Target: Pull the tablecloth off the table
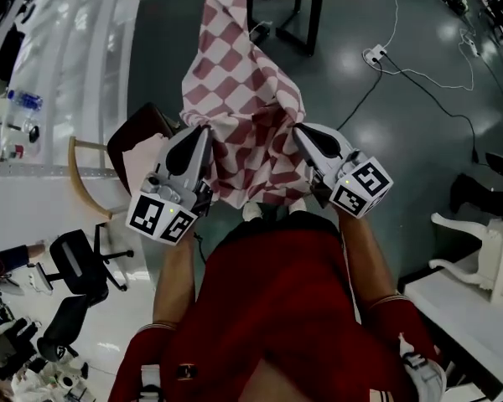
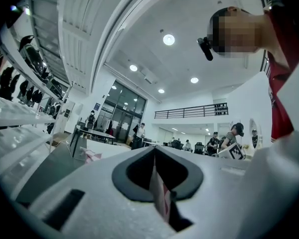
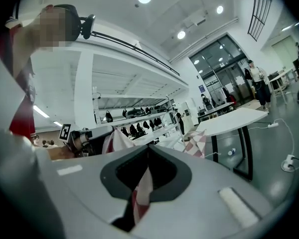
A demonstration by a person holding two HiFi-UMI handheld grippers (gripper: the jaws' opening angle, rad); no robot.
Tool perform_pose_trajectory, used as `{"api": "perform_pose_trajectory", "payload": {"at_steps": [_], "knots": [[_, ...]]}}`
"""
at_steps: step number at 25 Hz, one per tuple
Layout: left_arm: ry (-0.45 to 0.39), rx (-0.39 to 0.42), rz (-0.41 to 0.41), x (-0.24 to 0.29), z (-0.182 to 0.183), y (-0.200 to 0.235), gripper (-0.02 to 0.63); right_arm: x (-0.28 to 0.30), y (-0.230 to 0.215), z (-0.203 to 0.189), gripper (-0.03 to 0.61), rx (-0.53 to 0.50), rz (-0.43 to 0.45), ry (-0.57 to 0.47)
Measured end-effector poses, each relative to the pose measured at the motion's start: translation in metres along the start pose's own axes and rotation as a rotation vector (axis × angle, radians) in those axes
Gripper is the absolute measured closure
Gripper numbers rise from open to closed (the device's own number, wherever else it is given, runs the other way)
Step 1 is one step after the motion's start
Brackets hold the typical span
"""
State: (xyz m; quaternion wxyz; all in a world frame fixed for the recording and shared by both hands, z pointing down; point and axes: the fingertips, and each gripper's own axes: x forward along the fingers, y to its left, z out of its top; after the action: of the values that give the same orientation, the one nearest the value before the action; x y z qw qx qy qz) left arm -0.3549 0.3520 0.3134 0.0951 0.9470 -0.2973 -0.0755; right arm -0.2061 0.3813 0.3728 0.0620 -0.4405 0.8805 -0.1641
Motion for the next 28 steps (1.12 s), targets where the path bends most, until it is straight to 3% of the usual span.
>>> {"api": "perform_pose_trajectory", "payload": {"at_steps": [14,28], "knots": [[-0.038,0.012,0.006,0.02,0.006,-0.064,0.604,-0.074,-0.018,0.03,0.565,-0.011,-0.004,-0.063],[-0.078,0.036,0.014,0.043,0.036,-0.073,0.604,-0.111,-0.029,0.102,0.565,-0.042,-0.014,-0.201]]}}
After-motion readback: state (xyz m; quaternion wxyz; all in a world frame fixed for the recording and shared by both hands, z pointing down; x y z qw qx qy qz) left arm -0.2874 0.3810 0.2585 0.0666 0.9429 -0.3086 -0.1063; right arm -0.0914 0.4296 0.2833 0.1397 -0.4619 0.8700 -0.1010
